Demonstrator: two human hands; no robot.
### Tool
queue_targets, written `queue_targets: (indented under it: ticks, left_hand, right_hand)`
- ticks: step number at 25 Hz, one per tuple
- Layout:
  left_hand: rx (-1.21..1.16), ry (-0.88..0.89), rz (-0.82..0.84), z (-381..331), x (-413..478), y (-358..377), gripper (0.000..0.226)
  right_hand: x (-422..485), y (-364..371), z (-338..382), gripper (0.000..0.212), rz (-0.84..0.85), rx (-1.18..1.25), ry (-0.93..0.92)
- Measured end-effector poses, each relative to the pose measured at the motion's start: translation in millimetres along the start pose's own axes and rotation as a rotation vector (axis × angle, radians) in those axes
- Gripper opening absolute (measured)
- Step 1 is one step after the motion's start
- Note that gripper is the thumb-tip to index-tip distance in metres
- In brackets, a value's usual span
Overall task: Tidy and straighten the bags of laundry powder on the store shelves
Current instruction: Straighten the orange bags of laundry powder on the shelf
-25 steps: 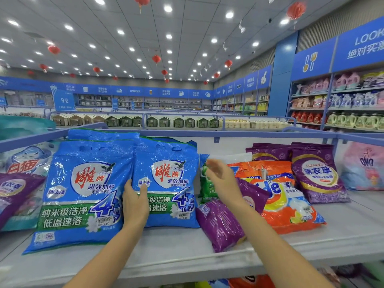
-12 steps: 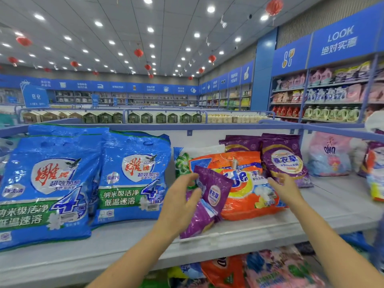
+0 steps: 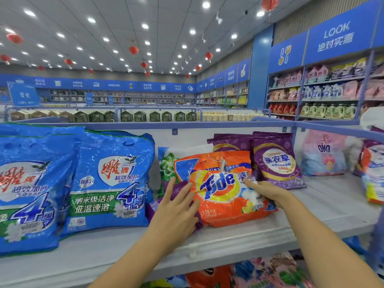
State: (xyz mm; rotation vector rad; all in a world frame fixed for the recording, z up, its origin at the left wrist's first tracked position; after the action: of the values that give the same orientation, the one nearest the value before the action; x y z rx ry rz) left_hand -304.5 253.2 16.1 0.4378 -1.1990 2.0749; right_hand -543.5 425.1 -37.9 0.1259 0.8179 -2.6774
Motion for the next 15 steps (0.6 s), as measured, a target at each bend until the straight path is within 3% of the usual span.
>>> queue_targets:
  ticks: [2, 4, 10, 13, 15]
  left_hand:
    - [0.029, -0.011, -0.022, 6, -8, -3, 0.039]
    - [0.029, -0.010, -0.047, 7, -12, -2, 0.038]
    - [-0.045, -0.052, -0.139, 10, -18, 0, 0.040]
    - [-0.190, -0.103, -0.156, 15, -16, -7, 0.039]
    - [-0.407, -0.164, -0.181, 21, -13, -15, 0.038]
  right_hand:
    - [10, -2, -4, 0.077, -0.006, -0.017, 0.006]
    - [3, 0, 9, 0.048, -0.051, 0.035, -0.075]
    - [-47, -23, 33, 0.036, -0.391, 0.302, -0.382]
    - [-82, -40, 47, 0.037, -0.517, 0.323, -0.486]
    - [-107, -50, 66, 0.038, -0.581, 0.333, -0.596]
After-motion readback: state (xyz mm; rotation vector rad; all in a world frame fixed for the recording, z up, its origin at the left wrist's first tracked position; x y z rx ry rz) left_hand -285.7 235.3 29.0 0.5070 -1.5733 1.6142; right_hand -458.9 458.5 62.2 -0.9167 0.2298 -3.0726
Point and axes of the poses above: each hand's wrist, its own x-axis towards the middle knuckle, its own y-axis out of the palm, z = x × y, the point moved 9 cm from there along x, towards the middle knuckle, and after that the axes turned 3 degrees about y, right-handed, at the moved point
